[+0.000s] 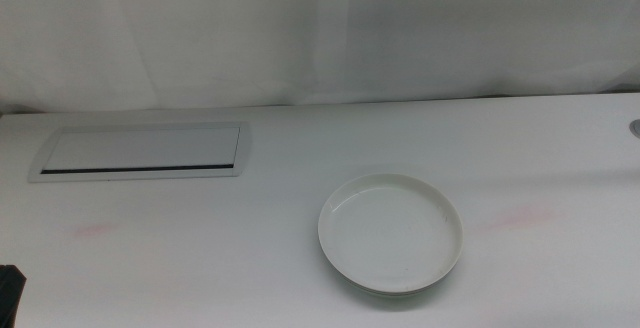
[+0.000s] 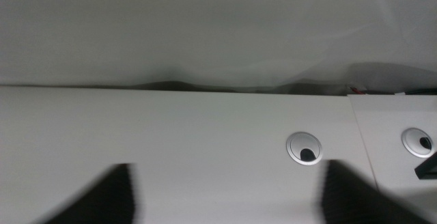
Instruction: Stack the three bowls on top of each other.
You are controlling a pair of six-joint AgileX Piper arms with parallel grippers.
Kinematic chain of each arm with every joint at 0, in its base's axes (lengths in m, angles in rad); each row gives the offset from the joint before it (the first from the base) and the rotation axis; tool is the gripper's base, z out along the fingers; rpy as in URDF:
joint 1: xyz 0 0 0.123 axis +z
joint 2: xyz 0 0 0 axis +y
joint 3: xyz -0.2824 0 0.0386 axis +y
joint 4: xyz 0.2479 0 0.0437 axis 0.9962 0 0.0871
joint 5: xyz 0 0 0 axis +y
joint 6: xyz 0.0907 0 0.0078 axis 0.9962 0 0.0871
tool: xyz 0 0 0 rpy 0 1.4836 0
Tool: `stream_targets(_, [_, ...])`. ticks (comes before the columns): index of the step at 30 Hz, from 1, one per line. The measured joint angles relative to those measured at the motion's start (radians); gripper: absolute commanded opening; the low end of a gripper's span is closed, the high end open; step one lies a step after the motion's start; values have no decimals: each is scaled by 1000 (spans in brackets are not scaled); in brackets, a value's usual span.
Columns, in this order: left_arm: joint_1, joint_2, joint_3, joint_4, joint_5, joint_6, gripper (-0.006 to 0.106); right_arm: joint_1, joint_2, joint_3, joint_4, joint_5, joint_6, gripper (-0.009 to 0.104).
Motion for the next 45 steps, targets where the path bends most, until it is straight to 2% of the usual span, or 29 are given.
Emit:
stream_targets(1, [0, 0, 0, 0, 0, 0, -3, 0, -15, 13, 3, 0, -6, 32])
stream_targets(2, [0, 0, 0, 0, 0, 0, -3, 0, -29, 27, 7, -3, -10, 10])
stream_targets(3, [0, 0, 0, 0, 0, 0, -3, 0, -49, 48, 11, -11, -12, -2])
stream_targets(11, [0, 0, 0, 0, 0, 0, -3, -5, -327, 322, 13, -144, 0, -3])
stream_targets(23, [0, 0, 0, 0, 0, 0, -3, -5, -1095, 680, 14, -190, 52, -3])
stream_targets(25, [0, 0, 0, 0, 0, 0, -3, -5, -1216, 769, -14, -209, 53, -3])
stream_targets(31, [0, 0, 0, 0, 0, 0, -3, -5, -1277, 1022, -23, -297, 56, -3])
stream_targets(34, [0, 0, 0, 0, 0, 0, -3, -5, -1277, 1175, -23, -516, 56, -3])
stream_targets(37, [0, 0, 0, 0, 0, 0, -3, -5, -1277, 1242, -23, -618, 56, -3])
stream_targets(41, [0, 0, 0, 0, 0, 0, -3, -5, -1277, 1271, -14, -651, 56, -3])
stream_targets(45, [0, 0, 0, 0, 0, 0, -3, -5, -1277, 1271, 48, -656, 56, -3])
